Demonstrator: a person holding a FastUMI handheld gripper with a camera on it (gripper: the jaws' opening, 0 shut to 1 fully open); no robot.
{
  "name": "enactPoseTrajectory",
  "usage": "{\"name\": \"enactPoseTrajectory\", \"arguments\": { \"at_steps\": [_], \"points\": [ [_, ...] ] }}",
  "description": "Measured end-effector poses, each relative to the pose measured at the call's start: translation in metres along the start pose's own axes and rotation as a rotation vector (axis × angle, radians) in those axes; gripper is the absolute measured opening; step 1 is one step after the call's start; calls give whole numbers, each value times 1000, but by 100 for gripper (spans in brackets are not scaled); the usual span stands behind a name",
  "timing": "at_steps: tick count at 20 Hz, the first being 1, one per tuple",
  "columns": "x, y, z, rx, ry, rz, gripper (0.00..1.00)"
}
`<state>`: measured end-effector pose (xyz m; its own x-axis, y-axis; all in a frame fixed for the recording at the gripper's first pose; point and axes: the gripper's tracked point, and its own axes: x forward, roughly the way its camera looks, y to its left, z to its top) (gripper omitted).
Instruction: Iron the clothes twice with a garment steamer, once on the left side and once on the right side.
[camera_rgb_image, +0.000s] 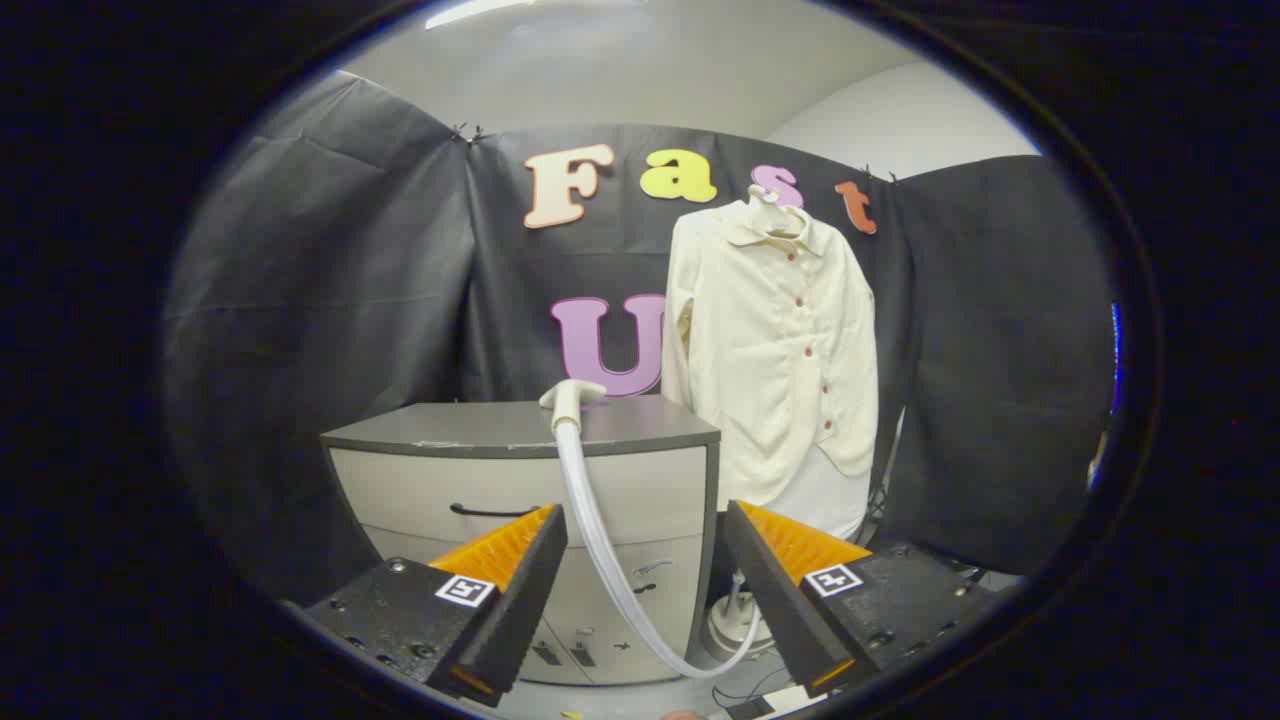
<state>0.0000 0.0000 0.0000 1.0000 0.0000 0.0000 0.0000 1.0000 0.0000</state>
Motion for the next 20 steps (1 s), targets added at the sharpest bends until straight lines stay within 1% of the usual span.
{"name": "enactPoseTrajectory", "arguments": {
  "at_steps": [6,10,14,17,20],
  "points": [
    [7,7,5,48,6,0,97],
    [9,5,5,47,9,-3,97],
    [9,5,5,36,17,18,97],
    [12,-4,-1,38,43,-1,97],
    [21,-6,1,39,43,8,97]
  ]
}}
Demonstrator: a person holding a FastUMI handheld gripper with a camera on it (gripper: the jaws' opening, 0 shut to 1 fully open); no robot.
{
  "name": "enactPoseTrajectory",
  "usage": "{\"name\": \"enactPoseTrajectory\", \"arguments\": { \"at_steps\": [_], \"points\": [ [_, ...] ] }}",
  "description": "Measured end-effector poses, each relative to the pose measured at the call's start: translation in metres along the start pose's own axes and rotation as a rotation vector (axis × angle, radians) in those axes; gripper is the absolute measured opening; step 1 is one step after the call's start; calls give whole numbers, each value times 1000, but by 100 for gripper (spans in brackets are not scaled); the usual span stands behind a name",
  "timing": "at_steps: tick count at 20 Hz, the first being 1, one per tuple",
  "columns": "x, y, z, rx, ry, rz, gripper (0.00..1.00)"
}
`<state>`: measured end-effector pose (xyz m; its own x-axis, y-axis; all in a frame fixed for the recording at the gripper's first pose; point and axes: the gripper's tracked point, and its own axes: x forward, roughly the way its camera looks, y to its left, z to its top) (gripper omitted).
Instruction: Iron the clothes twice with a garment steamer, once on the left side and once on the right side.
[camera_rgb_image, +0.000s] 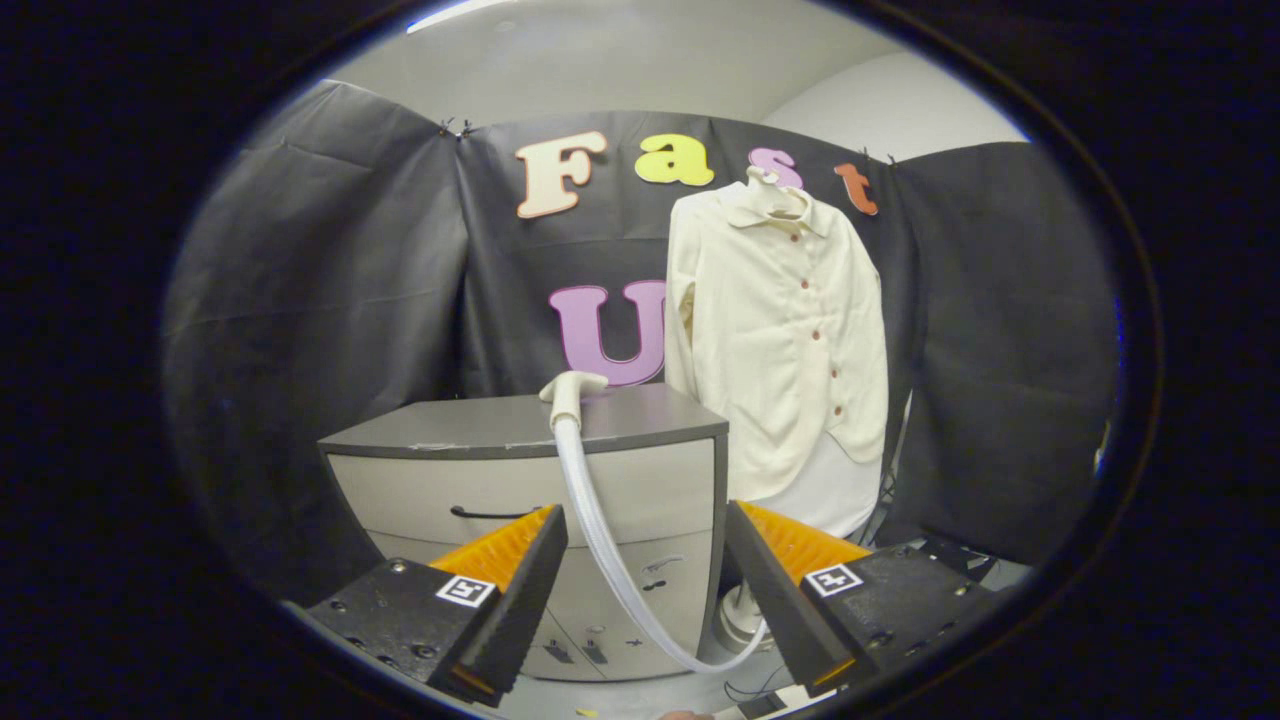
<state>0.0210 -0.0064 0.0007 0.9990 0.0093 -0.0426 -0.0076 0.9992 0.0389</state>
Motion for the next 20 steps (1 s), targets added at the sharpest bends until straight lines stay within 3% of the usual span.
{"name": "enactPoseTrajectory", "arguments": {
  "at_steps": [3,10,16,20],
  "points": [
    [9,2,14,39,-1,18,97],
    [54,10,46,-7,-6,95,96],
    [115,44,74,-11,-1,164,96],
    [161,66,67,-20,75,204,96]
  ]
}}
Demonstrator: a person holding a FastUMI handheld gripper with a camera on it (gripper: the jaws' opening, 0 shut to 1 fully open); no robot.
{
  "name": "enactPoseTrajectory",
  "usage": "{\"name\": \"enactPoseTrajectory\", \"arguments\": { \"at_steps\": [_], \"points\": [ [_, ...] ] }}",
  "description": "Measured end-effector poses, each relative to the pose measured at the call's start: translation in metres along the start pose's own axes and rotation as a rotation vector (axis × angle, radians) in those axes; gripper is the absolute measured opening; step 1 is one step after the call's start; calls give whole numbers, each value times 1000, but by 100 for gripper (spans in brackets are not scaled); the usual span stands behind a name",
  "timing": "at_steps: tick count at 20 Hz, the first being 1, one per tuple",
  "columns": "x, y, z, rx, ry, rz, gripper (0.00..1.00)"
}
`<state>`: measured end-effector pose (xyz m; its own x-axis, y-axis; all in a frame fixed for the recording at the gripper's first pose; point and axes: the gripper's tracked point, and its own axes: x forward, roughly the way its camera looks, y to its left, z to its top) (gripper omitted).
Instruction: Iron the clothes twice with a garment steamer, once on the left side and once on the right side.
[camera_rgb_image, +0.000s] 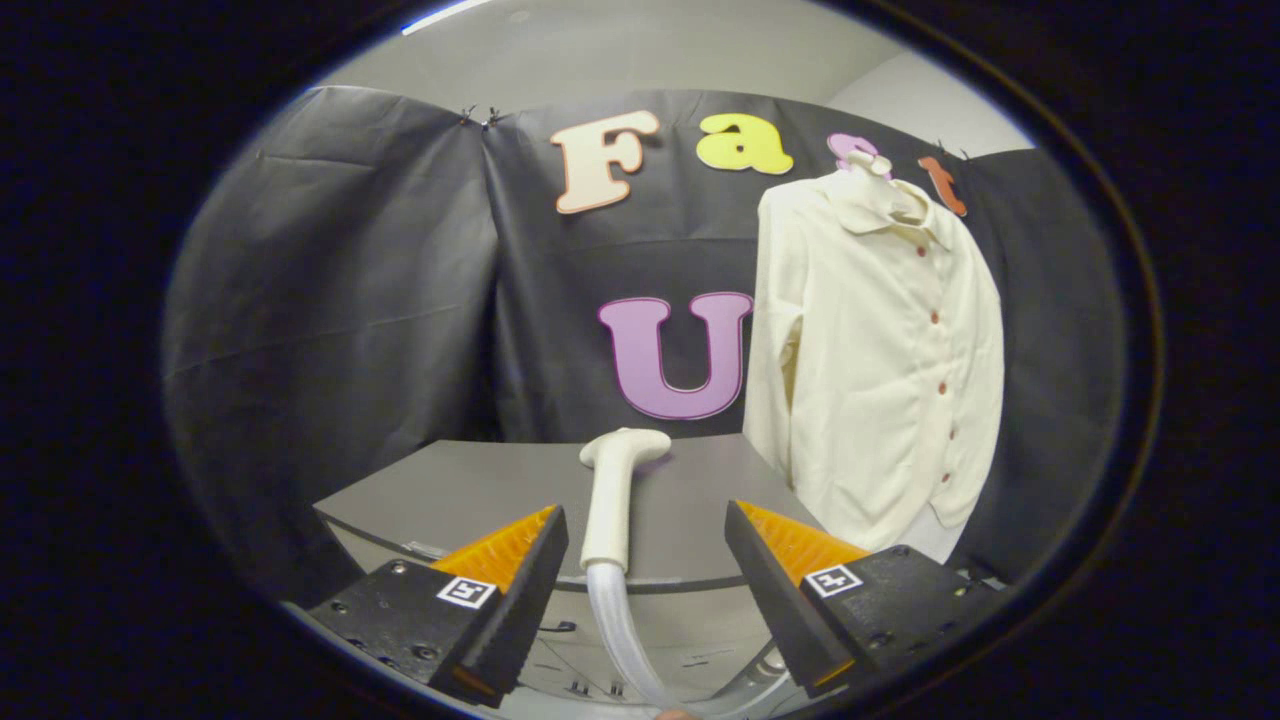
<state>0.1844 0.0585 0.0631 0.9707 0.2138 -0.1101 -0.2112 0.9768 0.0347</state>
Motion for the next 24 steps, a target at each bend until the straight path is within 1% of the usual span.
{"name": "enactPoseTrajectory", "arguments": {
  "at_steps": [1,4,8,10,14,15,16,17,18,19,21,22,23,24],
  "points": [
    [10,3,-6,4,42,15,96],
    [43,0,-15,32,150,-2,97],
    [76,12,-34,65,275,31,97],
    [91,6,-41,67,318,-3,97],
    [121,12,-45,94,434,-22,92],
    [129,12,-43,125,453,-39,87],
    [132,11,-50,156,512,-61,84],
    [125,13,-60,205,604,-73,84],
    [133,14,-51,252,573,-69,75],
    [137,13,-56,279,605,-61,66],
    [137,4,-52,259,566,-65,48],
    [134,-2,-54,231,561,-67,45],
    [133,-6,-49,246,527,-66,42],
    [133,-5,-44,292,496,-55,40]
  ]
}}
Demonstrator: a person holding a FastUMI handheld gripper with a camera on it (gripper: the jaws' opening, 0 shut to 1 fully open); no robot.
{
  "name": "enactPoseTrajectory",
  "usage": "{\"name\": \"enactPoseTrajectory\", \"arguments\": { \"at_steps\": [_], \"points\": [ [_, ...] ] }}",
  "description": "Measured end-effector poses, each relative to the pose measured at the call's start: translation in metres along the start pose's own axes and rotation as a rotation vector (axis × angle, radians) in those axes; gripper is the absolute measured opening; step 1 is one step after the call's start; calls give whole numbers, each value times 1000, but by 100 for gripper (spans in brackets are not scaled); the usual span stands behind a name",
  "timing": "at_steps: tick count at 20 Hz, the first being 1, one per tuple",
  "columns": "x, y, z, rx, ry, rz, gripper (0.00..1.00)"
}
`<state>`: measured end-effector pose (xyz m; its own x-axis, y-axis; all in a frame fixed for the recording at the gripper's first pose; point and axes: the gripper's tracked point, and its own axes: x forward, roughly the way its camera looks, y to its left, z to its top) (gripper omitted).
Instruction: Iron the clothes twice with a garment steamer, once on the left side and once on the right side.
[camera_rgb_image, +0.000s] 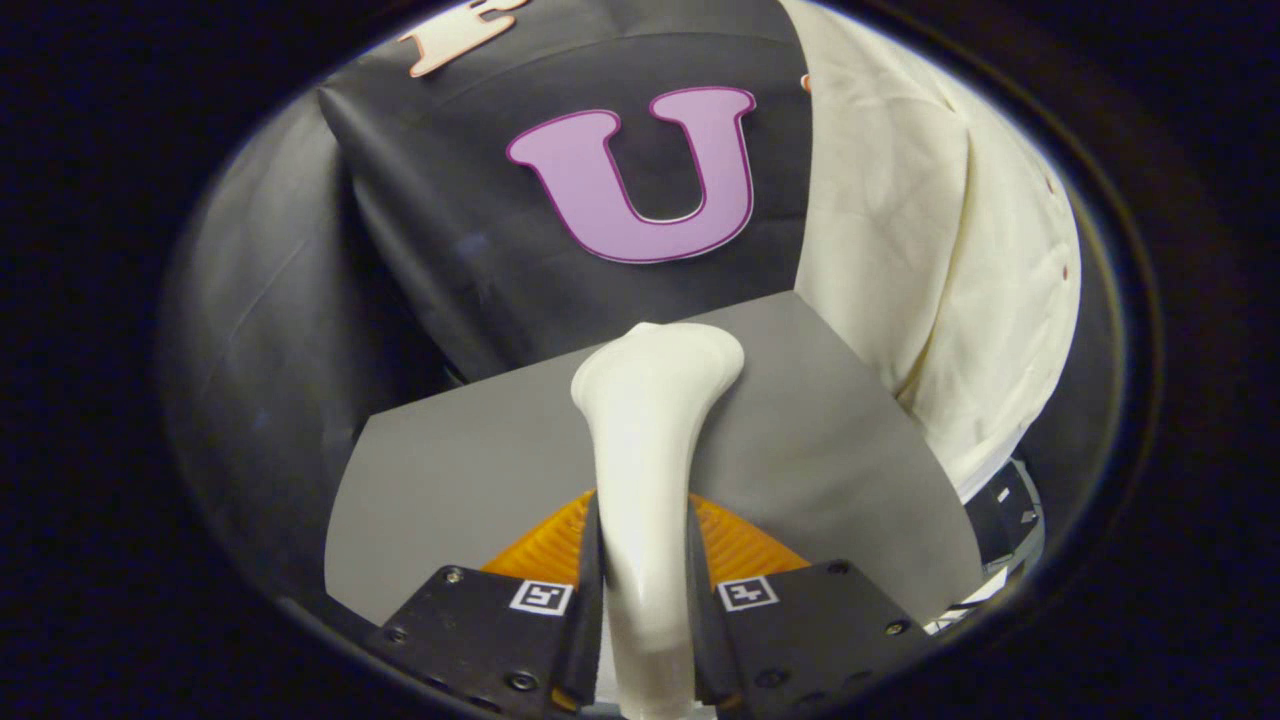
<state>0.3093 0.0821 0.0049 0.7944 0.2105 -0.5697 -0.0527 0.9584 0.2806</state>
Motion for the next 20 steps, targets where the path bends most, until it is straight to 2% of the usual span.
{"name": "enactPoseTrajectory", "arguments": {
  "at_steps": [2,5,8,14,20],
  "points": [
    [-12,-1,7,29,-44,28,36],
    [-31,3,22,10,-126,84,35],
    [-57,6,27,-19,-200,100,34],
    [-116,-10,33,-160,-337,42,33],
    [-168,-49,58,-214,-419,8,33]
  ]
}}
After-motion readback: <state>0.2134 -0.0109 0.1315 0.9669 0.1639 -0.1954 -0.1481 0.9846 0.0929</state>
